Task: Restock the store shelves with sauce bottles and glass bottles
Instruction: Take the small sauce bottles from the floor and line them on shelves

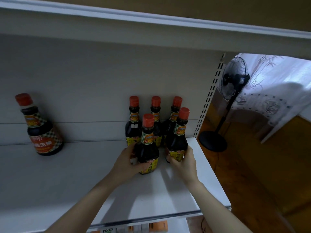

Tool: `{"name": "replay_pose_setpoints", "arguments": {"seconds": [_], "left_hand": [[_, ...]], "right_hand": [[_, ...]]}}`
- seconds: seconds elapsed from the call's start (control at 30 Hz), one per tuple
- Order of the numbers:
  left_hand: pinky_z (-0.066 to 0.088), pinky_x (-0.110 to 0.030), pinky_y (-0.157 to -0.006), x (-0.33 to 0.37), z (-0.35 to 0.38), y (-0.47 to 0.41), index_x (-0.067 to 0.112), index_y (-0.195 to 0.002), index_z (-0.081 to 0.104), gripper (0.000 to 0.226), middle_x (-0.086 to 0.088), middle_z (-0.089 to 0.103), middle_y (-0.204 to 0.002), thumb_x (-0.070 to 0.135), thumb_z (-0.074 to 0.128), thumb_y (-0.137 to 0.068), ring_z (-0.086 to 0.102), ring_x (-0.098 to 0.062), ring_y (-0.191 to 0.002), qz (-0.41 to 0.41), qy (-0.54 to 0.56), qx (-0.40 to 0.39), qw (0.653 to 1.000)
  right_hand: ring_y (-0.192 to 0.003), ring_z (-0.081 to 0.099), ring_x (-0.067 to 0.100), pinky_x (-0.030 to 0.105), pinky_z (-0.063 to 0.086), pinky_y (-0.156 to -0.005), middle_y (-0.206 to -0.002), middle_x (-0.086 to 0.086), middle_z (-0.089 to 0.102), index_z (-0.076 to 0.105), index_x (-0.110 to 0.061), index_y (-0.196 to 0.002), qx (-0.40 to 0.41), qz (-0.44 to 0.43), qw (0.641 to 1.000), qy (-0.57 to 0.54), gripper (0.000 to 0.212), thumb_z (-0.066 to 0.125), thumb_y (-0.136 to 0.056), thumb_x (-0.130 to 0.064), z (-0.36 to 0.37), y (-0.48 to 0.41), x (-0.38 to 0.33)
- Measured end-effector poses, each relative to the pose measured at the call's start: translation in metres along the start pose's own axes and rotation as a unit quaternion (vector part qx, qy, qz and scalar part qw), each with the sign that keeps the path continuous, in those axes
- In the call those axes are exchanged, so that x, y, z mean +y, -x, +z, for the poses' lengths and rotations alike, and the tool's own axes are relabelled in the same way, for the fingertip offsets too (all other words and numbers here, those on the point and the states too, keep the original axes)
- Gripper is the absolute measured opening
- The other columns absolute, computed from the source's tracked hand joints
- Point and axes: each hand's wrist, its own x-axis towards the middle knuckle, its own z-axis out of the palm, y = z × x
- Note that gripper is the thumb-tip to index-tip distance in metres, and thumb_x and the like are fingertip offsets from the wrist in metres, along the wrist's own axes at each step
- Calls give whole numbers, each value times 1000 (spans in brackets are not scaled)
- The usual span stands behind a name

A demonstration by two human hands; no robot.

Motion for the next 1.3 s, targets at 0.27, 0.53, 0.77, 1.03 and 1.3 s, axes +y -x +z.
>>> {"name": "replay_pose_setpoints", "arguments": {"seconds": [0.27, 0.53, 0.77, 1.03, 1.3], "left_hand": [[45, -24, -81, 1, 3, 0, 33, -126, 35, 75, 5, 48, -122, 35, 73, -61, 49, -13, -109, 19, 29, 6, 999], [36, 4, -71, 9, 26, -10, 22, -137, 32, 60, 21, 45, -117, 12, 63, -86, 43, 1, -109, 45, 54, 48, 996], [34, 6, -68, 0, 36, -18, 17, -137, 32, 72, 16, 47, -117, 3, 69, -78, 45, -5, -108, 33, 49, 73, 996], [31, -5, -79, -5, 39, -21, 22, -145, 17, 77, 16, 43, -125, 9, 63, -84, 42, -5, -115, 44, 6, 60, 997], [31, -11, -84, -4, 45, -22, 22, -145, 15, 77, 2, 48, -137, 10, 62, -85, 46, -19, -126, 49, -3, 58, 997]], "right_hand": [[-99, 46, 8, 21, 39, -80, -105, -7, 47, 45, -14, -123, 15, -27, 999, 11, 62, 78, -71, -17, 3, 2, 4], [-94, 55, -1, 3, 45, -72, -103, -18, 53, 44, -17, -120, -47, 2, 998, -44, 58, 75, -73, -5, -7, 3, 21], [-96, 53, 7, 0, 40, -68, -101, -14, 55, 47, -12, -124, -50, -12, 999, -19, 53, 72, -77, -9, -6, 2, 29], [-88, 54, -9, 2, 41, -69, -99, -15, 59, 50, -16, -122, -34, -28, 999, -1, 53, 75, -75, -15, -4, 4, 29], [-92, 56, -5, 2, 42, -70, -99, -22, 59, 50, -19, -122, -43, -29, 999, -10, 51, 72, -77, -12, -5, 4, 31]]}}
